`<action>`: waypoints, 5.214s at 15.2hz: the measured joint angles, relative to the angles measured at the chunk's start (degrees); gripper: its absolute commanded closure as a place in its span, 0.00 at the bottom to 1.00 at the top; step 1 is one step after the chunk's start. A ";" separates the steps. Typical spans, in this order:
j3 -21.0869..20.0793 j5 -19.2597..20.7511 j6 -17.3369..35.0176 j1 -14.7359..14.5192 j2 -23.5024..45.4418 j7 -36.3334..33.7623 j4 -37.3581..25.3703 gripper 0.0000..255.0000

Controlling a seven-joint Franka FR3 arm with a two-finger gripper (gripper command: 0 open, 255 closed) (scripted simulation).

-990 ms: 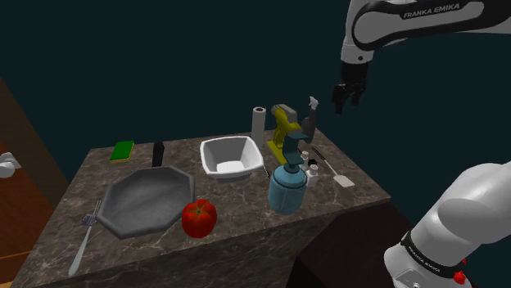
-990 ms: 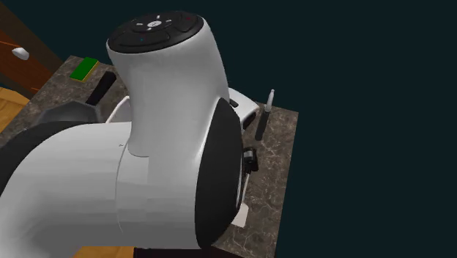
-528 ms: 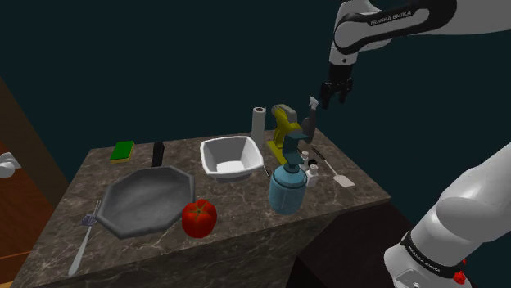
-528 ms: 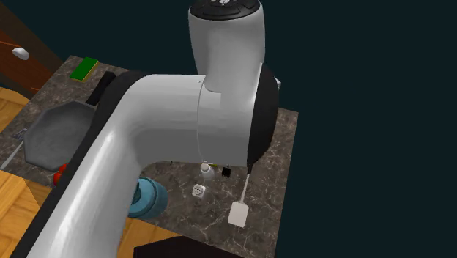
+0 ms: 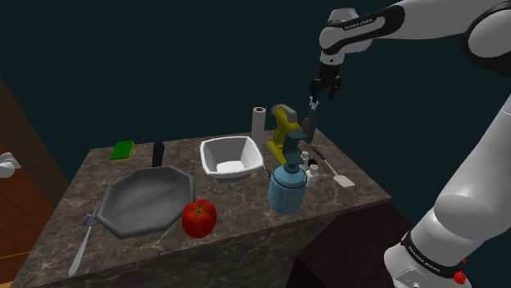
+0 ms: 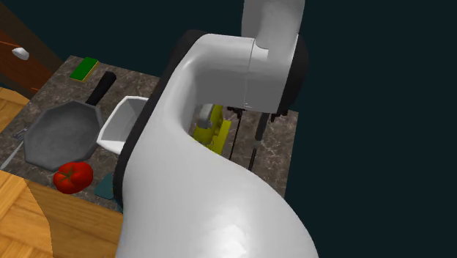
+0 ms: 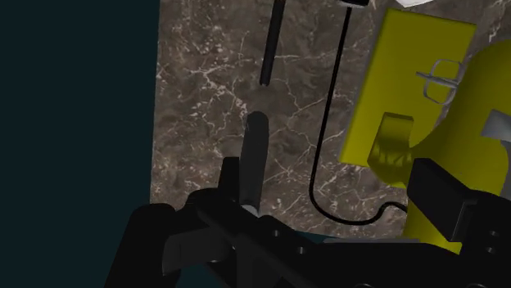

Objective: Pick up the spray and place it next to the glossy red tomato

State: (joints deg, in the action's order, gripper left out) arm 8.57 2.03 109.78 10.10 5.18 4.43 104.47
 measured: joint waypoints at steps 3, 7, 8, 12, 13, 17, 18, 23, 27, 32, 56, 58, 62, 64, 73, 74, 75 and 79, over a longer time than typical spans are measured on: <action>0.86 -2.09 0.17 1.40 5.95 0.90 -6.54 0.00; 1.36 -4.73 -0.45 3.16 13.54 1.39 -15.57 0.00; 1.41 -5.00 -0.17 3.42 14.48 1.55 -16.28 0.00; 1.45 -5.38 2.07 3.77 15.73 1.93 -15.35 0.00; 1.45 -5.41 2.79 3.79 15.74 1.99 -14.63 0.00; 1.37 -5.51 4.54 3.72 16.25 1.95 -13.41 0.00; 1.37 -5.52 4.62 3.73 16.29 1.97 -13.37 0.00; 1.37 -5.53 4.66 3.75 16.32 1.99 -13.37 1.00; 1.37 -5.53 4.66 3.75 16.31 1.99 -13.37 1.00; 1.37 -5.53 4.66 3.75 16.31 1.99 -13.37 1.00; 1.67 -5.28 -12.77 4.31 15.68 1.81 -30.22 1.00; 1.68 -5.33 -14.47 4.41 16.05 1.81 -32.27 1.00; 1.65 -5.46 -17.93 4.54 16.93 1.64 -36.60 1.00; 1.55 -5.34 -19.00 4.20 16.64 1.16 -37.37 1.00; -1.40 -2.56 -18.23 -3.05 5.07 -8.31 -25.17 1.00; -1.88 -2.26 -18.40 -3.85 3.62 -9.55 -23.88 1.00; -2.41 -2.07 -18.62 -4.64 2.97 -10.84 -23.48 1.00; -4.53 -1.30 -19.57 -7.49 -1.09 -15.73 -20.30 1.00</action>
State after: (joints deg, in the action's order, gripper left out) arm 4.04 0.73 90.22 2.61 4.09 -11.30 84.18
